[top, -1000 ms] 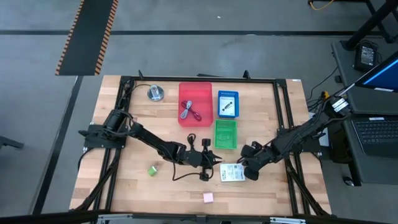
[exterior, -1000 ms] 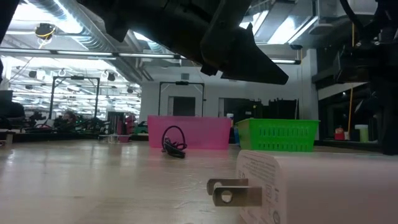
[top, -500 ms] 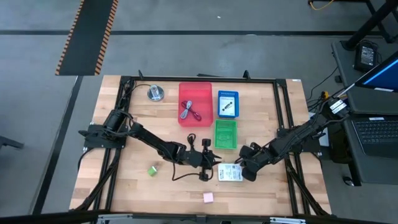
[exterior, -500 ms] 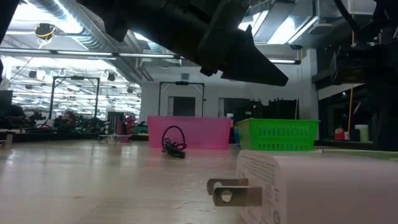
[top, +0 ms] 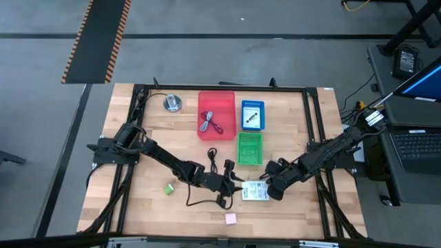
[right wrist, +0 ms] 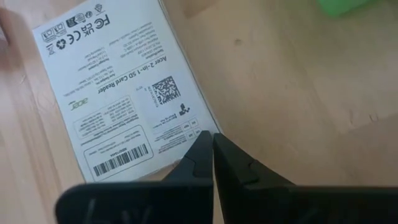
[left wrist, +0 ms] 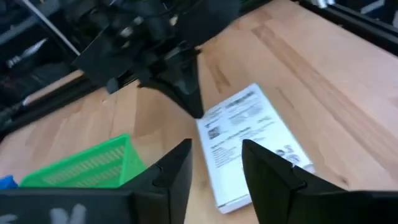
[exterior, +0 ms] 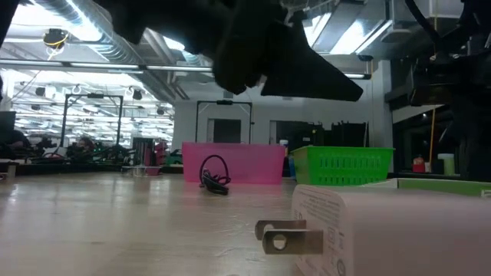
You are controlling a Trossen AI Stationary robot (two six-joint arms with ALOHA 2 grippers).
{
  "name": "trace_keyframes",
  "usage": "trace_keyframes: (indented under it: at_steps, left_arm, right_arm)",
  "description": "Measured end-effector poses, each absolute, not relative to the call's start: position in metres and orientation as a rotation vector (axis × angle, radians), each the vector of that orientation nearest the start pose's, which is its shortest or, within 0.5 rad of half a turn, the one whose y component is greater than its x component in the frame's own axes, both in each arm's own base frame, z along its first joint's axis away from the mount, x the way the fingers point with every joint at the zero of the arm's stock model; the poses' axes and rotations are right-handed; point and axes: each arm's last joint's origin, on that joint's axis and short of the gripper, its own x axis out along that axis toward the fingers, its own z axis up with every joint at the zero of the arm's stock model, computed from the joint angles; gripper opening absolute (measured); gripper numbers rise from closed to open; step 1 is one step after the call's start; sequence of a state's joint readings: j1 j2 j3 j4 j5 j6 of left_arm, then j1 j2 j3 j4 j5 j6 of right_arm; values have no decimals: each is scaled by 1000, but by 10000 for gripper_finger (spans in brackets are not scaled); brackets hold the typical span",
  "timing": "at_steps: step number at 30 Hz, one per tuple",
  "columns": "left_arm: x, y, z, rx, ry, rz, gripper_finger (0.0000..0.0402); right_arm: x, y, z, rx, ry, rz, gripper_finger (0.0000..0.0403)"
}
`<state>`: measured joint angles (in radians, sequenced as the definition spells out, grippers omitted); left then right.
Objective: Pick and place items into bin
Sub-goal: Put the white card reader box into the blue bin
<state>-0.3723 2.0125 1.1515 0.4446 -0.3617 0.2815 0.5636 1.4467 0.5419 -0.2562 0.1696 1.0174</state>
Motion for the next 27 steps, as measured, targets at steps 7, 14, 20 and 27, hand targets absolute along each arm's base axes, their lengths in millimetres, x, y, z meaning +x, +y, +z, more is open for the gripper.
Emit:
trace_keyframes:
  at_steps: [7,14,20,27]
  left_arm:
    - [393,-159,157,458,381,-38,170]
    - [390,-168,158,437,376,-61,170]
    - [387,-174,157,442,375,-98,168]
    - [383,-173,150,477,457,-116,170]
  right_arm:
    - [192,116,122,532,1123,-257,0]
    - [192,116,121,601,1115,-304,0]
    - [194,116,121,640,1093,-309,0]
    - [195,117,121,712,1068,-350,0]
